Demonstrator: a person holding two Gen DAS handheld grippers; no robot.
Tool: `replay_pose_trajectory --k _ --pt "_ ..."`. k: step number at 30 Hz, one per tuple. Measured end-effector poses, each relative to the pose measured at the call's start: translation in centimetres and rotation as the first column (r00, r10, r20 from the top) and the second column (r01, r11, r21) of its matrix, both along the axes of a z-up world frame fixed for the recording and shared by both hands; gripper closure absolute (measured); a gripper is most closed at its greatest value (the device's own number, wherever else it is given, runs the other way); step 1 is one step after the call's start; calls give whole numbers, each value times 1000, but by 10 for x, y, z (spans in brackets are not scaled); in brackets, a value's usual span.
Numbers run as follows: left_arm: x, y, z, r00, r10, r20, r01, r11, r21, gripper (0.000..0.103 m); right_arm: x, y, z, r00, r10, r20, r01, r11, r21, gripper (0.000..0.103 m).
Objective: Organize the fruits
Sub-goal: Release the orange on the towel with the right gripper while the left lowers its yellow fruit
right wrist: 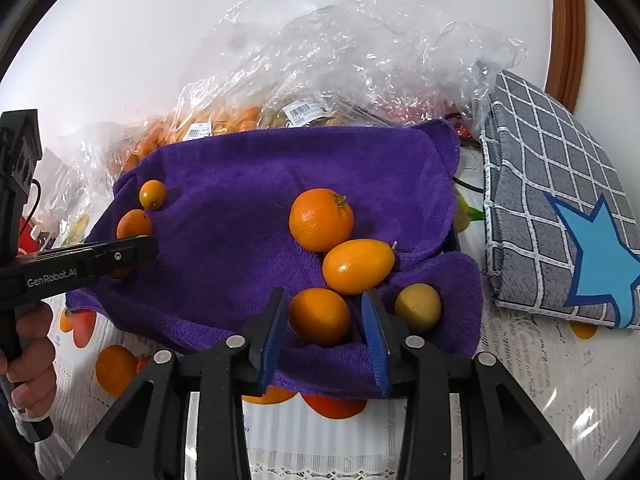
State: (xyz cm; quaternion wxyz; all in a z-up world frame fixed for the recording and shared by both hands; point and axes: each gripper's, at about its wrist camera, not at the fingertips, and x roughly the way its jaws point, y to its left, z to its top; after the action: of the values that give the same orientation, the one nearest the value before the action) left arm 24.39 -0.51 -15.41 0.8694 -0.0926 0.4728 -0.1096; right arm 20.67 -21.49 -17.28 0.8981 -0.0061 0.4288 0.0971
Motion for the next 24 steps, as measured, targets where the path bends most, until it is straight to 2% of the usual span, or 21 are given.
replay_pose_trajectory --k 13,24 --pt "2 -3 -8 999 18 -36 -18 1000 20 80 -15 -14 12 999 -42 4 42 999 6 61" --pt "-20 9 20 999 32 23 -32 999 -1 71 -31 -6 27 999 -41 35 41 999 1 61"
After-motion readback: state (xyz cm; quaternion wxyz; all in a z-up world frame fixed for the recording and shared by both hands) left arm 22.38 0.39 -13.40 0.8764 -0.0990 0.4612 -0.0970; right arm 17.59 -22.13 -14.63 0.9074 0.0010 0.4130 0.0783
